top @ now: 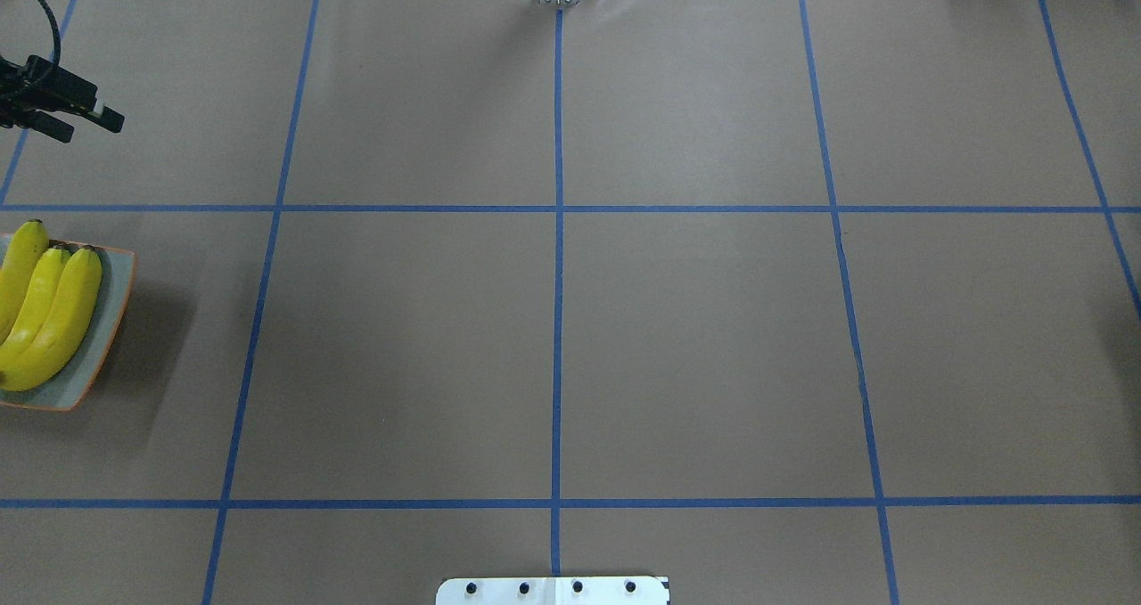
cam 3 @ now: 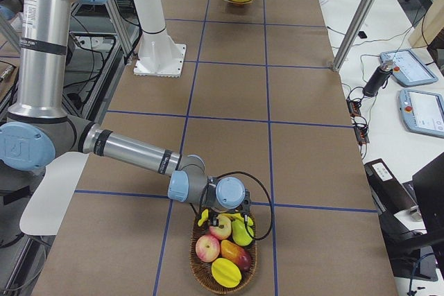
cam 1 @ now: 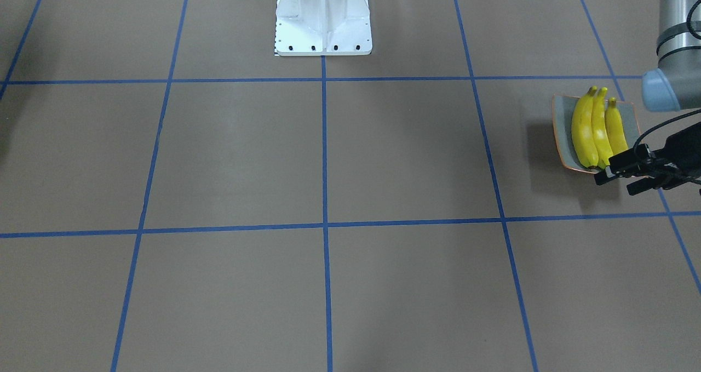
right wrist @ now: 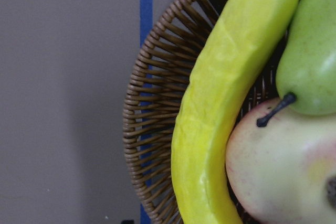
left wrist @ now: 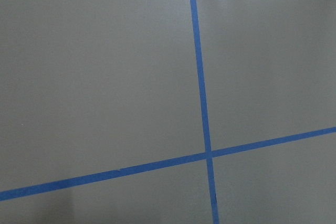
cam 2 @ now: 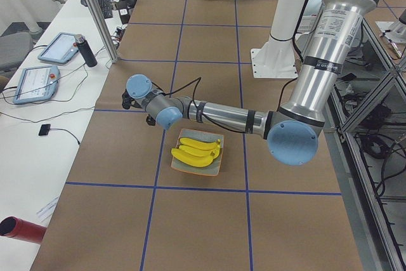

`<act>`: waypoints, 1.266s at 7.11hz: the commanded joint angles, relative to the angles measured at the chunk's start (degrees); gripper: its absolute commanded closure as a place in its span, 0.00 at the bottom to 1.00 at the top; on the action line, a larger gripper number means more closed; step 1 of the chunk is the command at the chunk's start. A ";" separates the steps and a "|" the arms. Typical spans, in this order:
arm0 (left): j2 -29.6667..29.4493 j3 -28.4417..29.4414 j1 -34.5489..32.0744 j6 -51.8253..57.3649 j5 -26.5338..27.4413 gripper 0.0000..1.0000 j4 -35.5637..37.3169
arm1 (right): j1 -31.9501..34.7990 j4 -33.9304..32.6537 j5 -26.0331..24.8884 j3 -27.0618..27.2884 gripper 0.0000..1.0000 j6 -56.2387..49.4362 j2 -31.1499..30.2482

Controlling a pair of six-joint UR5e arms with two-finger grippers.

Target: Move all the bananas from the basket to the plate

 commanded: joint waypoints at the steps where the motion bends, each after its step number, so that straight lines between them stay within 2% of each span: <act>1: 0.09 -0.10 0.00 -0.01 0.06 0.00 0.00 | -0.04 0.24 0.20 -0.97 0.26 0.31 0.15; 3: 0.01 -0.18 0.00 -0.01 -0.02 0.00 0.00 | -0.04 -0.11 0.47 -1.06 0.24 0.31 1.38; 6: 0.01 -0.01 0.00 -0.01 -0.02 0.00 0.00 | -0.04 0.06 -1.89 -0.97 0.24 0.22 2.08; 9: 0.01 0.25 0.35 0.08 -0.02 0.00 0.00 | -0.04 0.24 -2.87 -1.05 0.26 0.22 2.87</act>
